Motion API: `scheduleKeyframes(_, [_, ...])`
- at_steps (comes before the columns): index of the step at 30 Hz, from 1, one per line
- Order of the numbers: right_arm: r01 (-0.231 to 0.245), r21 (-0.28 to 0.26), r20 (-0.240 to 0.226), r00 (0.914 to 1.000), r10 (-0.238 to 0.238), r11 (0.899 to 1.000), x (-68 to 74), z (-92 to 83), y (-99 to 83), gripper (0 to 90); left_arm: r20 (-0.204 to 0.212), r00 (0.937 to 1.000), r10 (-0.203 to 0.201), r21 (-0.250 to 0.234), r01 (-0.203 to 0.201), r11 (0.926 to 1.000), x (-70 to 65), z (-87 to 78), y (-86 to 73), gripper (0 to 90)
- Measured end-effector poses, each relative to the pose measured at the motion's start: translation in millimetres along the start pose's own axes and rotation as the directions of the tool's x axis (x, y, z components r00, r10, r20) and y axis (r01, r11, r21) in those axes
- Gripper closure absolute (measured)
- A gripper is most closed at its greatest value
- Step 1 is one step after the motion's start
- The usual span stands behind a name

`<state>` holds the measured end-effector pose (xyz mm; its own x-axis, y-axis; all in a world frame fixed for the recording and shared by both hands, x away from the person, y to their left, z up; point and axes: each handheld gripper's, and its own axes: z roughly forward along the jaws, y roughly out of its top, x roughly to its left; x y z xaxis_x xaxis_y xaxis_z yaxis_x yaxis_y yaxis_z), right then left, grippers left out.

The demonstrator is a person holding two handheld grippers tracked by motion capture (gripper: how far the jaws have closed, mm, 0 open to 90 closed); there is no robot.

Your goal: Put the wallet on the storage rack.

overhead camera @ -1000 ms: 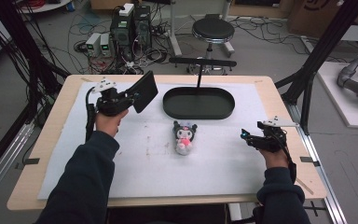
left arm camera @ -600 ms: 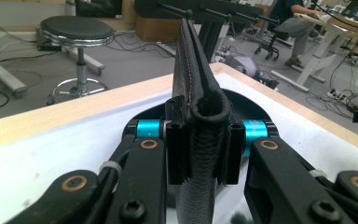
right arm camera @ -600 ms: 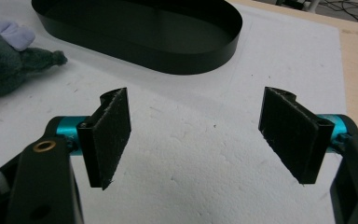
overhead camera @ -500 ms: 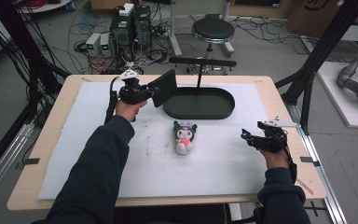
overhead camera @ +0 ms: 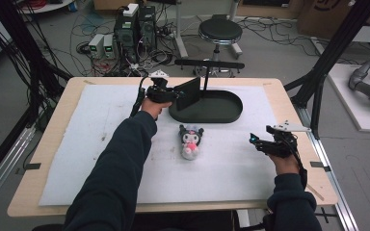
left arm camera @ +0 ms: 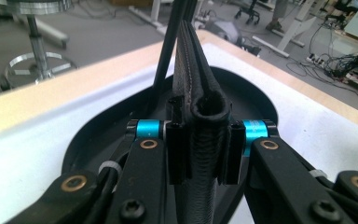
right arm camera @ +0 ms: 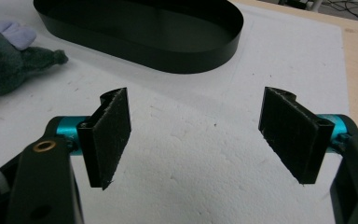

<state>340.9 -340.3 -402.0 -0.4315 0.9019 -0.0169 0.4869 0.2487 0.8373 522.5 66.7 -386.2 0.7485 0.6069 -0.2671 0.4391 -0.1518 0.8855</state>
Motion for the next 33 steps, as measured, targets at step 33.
scheduleKeyframes(33, [0.02, 0.017, -0.005, 0.9998, -0.02, 1.0, 4.0, 1.7, -1.1, 26.1, -0.164, 0.979, -0.121, 0.073, 0.134, 0.9883, 15.7, 23.2, -17.9, 71.1])
